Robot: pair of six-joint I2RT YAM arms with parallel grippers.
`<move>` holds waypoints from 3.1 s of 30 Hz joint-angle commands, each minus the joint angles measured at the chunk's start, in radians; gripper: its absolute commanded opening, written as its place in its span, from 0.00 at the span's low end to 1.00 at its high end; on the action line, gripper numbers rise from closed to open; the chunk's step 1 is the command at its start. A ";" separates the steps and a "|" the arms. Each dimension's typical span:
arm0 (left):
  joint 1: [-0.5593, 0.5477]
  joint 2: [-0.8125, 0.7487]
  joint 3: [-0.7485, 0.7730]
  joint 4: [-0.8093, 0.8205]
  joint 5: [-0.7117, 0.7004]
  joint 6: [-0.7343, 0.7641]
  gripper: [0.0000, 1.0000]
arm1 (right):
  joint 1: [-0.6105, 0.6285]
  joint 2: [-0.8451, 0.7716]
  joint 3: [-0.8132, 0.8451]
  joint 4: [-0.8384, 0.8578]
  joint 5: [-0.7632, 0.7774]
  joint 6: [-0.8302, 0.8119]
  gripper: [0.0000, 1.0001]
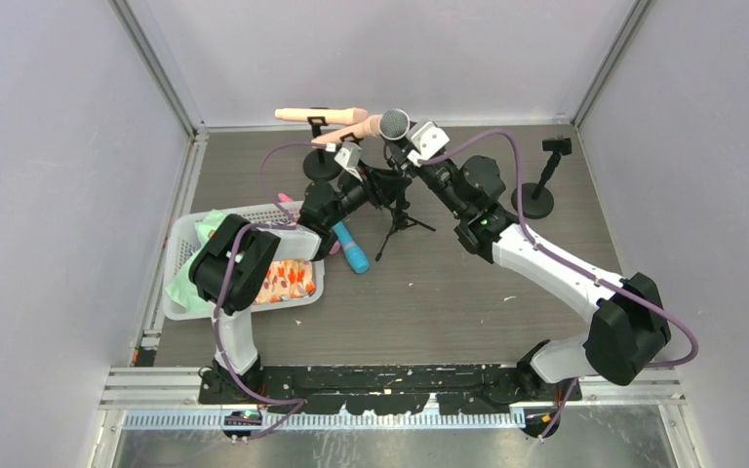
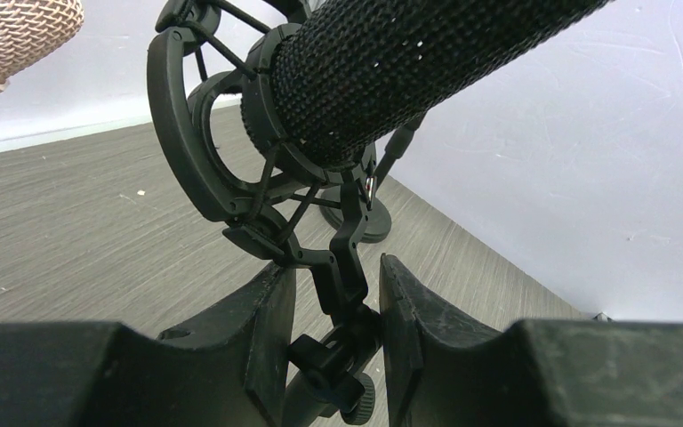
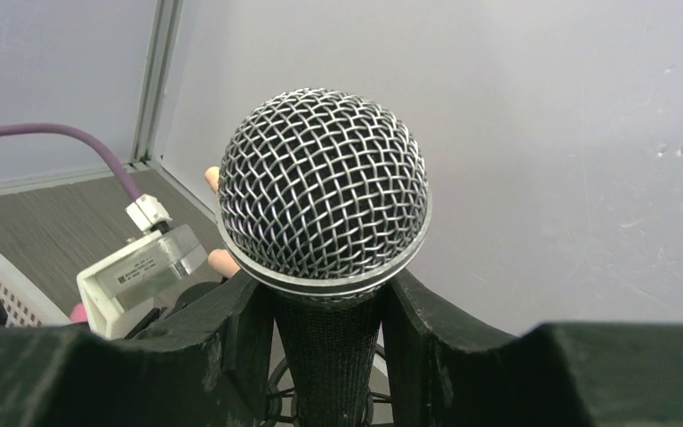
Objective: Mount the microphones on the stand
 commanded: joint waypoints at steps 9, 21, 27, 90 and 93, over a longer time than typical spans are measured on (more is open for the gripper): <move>-0.015 -0.013 -0.019 -0.021 0.098 0.019 0.00 | -0.010 0.002 -0.079 -0.162 0.143 -0.074 0.07; -0.014 -0.014 -0.018 -0.020 0.106 0.019 0.01 | -0.010 0.021 -0.106 -0.285 0.240 -0.087 0.54; -0.015 -0.011 -0.018 -0.020 0.095 0.017 0.01 | -0.010 -0.079 -0.090 -0.332 0.189 -0.016 0.78; -0.013 0.014 0.028 -0.005 0.122 0.019 0.01 | -0.011 -0.327 -0.011 -0.420 0.087 0.201 0.80; -0.005 0.007 0.035 -0.015 0.124 0.023 0.19 | -0.010 -0.424 -0.067 -0.475 0.085 0.281 0.80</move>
